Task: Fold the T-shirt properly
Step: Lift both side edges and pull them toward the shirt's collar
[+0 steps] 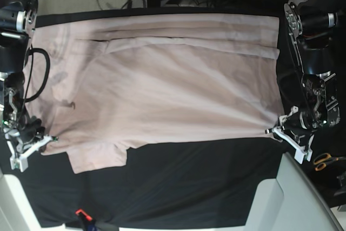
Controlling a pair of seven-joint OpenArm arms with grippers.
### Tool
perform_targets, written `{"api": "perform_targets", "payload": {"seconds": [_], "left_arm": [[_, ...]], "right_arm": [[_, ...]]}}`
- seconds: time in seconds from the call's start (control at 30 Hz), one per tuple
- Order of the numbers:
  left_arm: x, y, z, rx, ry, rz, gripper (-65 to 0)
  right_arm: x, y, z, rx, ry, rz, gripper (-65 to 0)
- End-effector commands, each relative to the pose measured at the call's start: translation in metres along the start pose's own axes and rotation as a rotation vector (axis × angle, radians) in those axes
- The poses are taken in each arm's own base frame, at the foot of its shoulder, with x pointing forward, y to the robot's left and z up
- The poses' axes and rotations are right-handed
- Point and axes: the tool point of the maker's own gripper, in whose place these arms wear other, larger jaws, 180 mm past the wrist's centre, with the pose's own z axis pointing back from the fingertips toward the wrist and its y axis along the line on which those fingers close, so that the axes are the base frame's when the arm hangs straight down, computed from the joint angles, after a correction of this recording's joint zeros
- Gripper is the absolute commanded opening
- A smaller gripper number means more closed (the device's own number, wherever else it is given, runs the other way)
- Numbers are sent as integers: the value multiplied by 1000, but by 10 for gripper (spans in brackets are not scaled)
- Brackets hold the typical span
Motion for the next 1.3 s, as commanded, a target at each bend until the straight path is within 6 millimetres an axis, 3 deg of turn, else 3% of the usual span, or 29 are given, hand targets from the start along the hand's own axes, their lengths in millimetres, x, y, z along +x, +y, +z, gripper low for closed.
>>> {"api": "perform_targets", "payload": {"seconds": [0.0, 0.37, 0.57, 0.73, 0.83, 0.97, 1.2, 1.27], "left_arm": [[25, 6, 9, 12, -69, -10, -650], [-4, 1, 25, 24, -79, -90, -650], [-19, -4, 34, 23, -89, -103, -650], [-17, 17, 60, 77, -155, -33, -650], [-23, 14, 73, 87, -149, -69, -650], [-43, 8, 81, 89, -115, -106, -650], [-101, -19, 71, 29, 9, -123, -650], [-107, -22, 74, 28, 16, -136, -650]], "right_arm": [[29, -7, 4, -8, -75, 4, -650], [24, -39, 16, -67, -170, -107, -650], [6, -28, 18, 0, -163, -169, -650], [-7, -14, 23, 86, -161, -194, -650], [-13, -12, 32, 90, -149, -168, -650], [-16, 2, 41, 111, -138, -141, -650], [-44, 18, 50, 131, -43, -125, -650], [-51, 12, 61, 110, -37, -149, -650]]}}
